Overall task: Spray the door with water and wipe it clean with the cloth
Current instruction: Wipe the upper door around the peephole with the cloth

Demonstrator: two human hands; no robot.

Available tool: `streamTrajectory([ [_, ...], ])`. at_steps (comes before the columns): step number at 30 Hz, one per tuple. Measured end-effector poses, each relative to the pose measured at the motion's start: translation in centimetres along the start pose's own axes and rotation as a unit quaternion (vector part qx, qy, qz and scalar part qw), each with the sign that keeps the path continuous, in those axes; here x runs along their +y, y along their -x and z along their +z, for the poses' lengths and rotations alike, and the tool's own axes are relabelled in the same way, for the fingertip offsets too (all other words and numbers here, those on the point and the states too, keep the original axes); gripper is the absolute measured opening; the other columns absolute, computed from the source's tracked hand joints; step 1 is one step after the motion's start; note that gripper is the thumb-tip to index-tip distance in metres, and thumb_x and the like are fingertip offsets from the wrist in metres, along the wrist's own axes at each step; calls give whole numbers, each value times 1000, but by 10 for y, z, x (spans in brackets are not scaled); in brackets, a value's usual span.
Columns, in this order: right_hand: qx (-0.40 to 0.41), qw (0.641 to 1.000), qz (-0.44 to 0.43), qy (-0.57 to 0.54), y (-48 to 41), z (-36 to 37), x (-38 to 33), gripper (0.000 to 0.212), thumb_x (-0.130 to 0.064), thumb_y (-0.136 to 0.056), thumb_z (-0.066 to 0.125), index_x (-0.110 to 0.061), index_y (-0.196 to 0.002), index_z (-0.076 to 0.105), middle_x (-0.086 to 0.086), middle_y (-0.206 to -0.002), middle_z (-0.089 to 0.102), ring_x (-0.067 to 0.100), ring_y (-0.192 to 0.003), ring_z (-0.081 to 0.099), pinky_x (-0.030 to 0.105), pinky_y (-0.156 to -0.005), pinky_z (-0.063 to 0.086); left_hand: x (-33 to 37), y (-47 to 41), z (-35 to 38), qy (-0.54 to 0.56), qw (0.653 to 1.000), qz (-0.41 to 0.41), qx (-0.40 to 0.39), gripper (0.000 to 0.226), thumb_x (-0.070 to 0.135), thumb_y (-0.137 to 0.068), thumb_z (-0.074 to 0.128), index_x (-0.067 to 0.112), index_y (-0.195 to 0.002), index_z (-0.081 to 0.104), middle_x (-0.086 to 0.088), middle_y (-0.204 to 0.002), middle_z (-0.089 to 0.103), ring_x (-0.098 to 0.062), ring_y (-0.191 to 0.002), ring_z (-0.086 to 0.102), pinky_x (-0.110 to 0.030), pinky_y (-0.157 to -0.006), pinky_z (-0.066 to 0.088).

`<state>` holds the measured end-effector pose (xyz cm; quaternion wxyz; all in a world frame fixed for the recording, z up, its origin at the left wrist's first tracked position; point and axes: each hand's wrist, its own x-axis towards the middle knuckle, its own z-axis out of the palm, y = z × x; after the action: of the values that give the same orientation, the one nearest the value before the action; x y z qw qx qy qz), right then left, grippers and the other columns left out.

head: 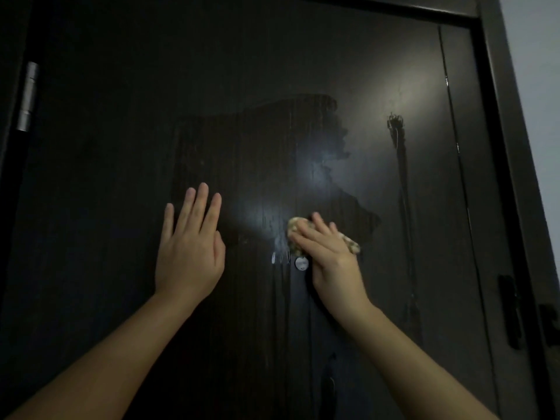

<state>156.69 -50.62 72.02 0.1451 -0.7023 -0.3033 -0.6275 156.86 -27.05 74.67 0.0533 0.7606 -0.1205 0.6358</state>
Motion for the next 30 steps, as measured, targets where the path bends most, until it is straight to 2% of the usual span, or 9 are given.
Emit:
streamTrajectory([
  [3,-39,996,-81,-2,-2,0,3,42,-2,-85,42,-13,-117,67,0,-134,57,24,-138,36,42,-117,22,1,0,-1,10,1000,-4,-5,57,21,-95,37,14,-150,21,-6,-160,11,-20,-148,5,-47,-119,8],
  [6,-17,999,-47,-5,0,3,-9,38,-7,-85,44,-14,-113,69,1,-131,60,23,-136,37,49,-114,26,1,1,-2,19,1000,-1,-3,58,22,-95,37,14,-150,21,-7,-160,11,-20,-148,4,-48,-119,9],
  [11,-77,980,-181,37,12,18,-31,42,-2,-82,52,-18,-118,66,-2,-132,59,24,-135,40,53,-112,24,-3,2,-7,75,997,10,-13,56,18,-96,39,15,-150,23,-4,-160,9,-17,-148,1,-43,-120,1],
  [15,-6,999,-35,35,-20,27,-43,56,13,-72,66,-13,-122,64,4,-135,57,28,-136,38,52,-113,20,-10,2,-14,150,988,23,-28,58,8,-97,40,15,-151,19,-1,-160,3,-11,-147,-6,-32,-119,-7],
  [17,-32,996,-76,24,-10,43,-63,55,13,-74,64,-11,-124,62,7,-136,56,30,-135,39,52,-112,21,-13,6,-20,185,982,1,-29,60,7,-98,39,15,-152,13,0,-161,-2,-9,-147,-8,-28,-118,-6],
  [20,-70,981,-176,41,16,40,-55,49,0,-80,45,-15,-123,63,2,-135,57,29,-134,41,53,-110,25,-21,23,-26,135,990,-18,-20,60,9,-98,38,13,-152,14,-2,-161,-2,-13,-147,-6,-33,-119,-2],
  [24,-12,999,-28,15,-4,42,-58,50,4,-80,41,-8,-123,63,8,-134,57,33,-134,36,54,-111,20,-18,46,-18,62,997,16,-39,57,11,-98,38,11,-152,17,-4,-161,1,-16,-148,-4,-42,-120,2],
  [28,-63,992,-109,13,60,52,-64,55,3,-79,37,-10,-128,59,2,-141,50,27,-139,30,51,-114,16,-4,71,-8,60,996,-1,-61,56,14,-98,35,13,-151,17,-4,-161,2,-17,-148,-4,-46,-120,3],
  [30,-61,993,-91,32,82,37,-41,53,1,-83,40,-14,-130,58,-2,-144,45,25,-142,27,50,-117,13,1,84,-3,47,996,-8,-69,55,19,-97,28,15,-151,16,-3,-161,2,-16,-148,-4,-47,-120,4],
])
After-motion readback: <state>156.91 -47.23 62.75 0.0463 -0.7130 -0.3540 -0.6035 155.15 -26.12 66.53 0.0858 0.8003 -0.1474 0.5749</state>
